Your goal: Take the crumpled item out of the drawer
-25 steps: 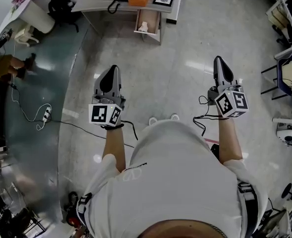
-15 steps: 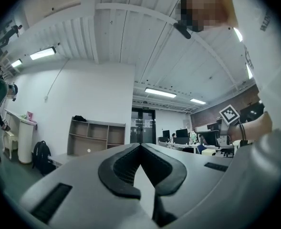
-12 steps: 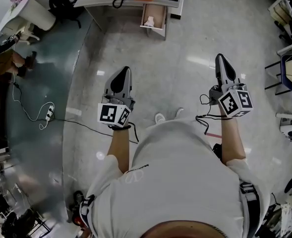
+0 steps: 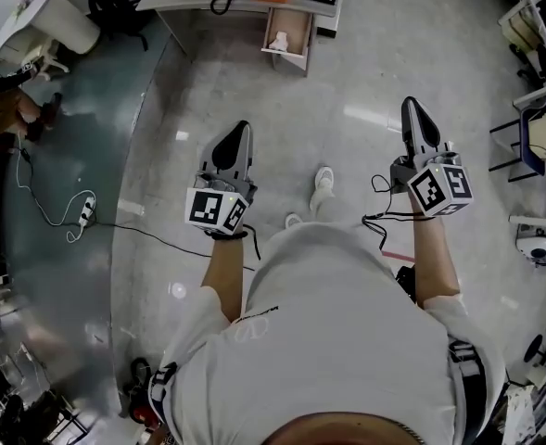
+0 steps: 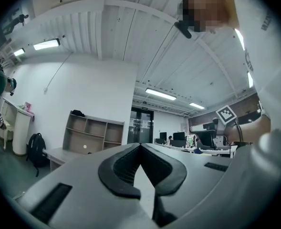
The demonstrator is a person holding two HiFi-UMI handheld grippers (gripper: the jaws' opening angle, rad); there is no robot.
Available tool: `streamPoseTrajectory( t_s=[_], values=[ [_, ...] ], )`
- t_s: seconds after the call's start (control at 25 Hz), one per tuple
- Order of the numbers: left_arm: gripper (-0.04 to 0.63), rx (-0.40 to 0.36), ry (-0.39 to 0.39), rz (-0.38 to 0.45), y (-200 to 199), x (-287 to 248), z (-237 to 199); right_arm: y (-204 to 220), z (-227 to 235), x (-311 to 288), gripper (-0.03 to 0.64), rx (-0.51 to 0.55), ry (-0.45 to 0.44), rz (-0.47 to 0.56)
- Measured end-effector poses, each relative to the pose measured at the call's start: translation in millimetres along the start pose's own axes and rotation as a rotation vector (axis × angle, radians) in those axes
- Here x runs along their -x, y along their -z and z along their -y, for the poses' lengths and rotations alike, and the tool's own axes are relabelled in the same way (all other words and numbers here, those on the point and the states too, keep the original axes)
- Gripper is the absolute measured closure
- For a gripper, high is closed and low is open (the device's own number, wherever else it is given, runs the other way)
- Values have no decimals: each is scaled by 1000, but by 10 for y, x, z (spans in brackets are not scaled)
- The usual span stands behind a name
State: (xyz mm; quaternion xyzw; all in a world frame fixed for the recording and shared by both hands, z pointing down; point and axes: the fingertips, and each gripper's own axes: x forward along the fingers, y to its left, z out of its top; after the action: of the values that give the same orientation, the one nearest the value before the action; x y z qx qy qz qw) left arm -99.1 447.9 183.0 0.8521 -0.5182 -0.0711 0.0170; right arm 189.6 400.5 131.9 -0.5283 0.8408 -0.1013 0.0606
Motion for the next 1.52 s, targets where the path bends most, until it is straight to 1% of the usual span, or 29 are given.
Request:
streamPoseTrajectory(
  t_s=[0.16,0.4,0.52,0.76,0.92,1.2,1.4,1.52],
  values=[
    [597,-8,-18,4,-39,-99,-91,25,28,-167,618,-7,-17,0],
    [597,-17,-33,-8,64,-421,-236,66,251,-460,618,-6,-24,-5],
    [597,-18,-39,-28,128,-696,-337,75,384,-695,618,-2,-27,-19],
    [597,-25,-21,-57,242,-1349,-469,128,717,-1222,618,5,-40,-47],
    [597,-27,-28,-75,333,-1774,-564,173,960,-1546,618,10,-47,-64],
    [597,-20,-56,-99,443,-2403,-675,232,1377,-2051,618,-21,-73,-97],
    [597,-27,-92,-106,497,-2612,-754,345,1492,-2317,618,9,-122,-132],
    [597,-19,-119,-110,510,-2724,-823,378,1561,-2462,618,-5,-142,-147]
  ],
)
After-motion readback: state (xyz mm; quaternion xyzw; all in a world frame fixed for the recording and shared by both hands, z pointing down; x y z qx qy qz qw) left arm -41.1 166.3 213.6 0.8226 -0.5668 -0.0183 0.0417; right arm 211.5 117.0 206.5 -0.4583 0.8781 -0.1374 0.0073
